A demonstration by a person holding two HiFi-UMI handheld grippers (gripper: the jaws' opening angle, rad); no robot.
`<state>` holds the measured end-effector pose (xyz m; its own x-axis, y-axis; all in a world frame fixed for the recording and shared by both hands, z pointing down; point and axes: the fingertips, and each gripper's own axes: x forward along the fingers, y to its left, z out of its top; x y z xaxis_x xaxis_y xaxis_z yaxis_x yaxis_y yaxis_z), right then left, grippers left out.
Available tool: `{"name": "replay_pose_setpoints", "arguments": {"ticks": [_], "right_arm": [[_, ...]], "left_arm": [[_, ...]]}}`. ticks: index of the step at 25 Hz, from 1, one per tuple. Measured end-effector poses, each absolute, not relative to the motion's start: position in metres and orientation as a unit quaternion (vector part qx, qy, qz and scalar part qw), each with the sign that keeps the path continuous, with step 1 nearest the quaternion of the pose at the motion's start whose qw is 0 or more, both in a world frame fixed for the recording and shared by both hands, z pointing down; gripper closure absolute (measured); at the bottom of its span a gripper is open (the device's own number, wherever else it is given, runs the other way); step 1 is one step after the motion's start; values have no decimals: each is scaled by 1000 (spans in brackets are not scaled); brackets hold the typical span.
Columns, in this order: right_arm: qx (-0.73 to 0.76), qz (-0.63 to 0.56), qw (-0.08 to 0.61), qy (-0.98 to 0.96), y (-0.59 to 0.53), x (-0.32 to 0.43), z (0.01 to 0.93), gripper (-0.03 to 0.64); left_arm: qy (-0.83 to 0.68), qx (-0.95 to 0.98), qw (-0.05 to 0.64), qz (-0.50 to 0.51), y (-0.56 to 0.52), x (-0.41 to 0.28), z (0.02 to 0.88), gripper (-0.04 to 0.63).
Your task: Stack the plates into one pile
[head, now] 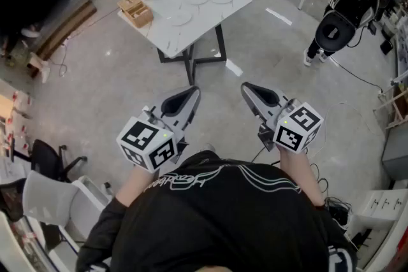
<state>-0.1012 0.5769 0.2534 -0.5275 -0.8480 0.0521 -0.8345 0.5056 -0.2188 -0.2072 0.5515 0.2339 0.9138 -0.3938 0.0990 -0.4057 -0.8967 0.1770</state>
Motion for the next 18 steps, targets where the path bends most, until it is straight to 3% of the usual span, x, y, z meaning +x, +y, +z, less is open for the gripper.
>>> {"name": "replay_pose_setpoints", "arguments": {"ticks": [18], "right_arm": [[-514,-145,49,844,547,-52,264,591]], "left_arm": [[-156,977,134,49,513,-152,252,572]]}}
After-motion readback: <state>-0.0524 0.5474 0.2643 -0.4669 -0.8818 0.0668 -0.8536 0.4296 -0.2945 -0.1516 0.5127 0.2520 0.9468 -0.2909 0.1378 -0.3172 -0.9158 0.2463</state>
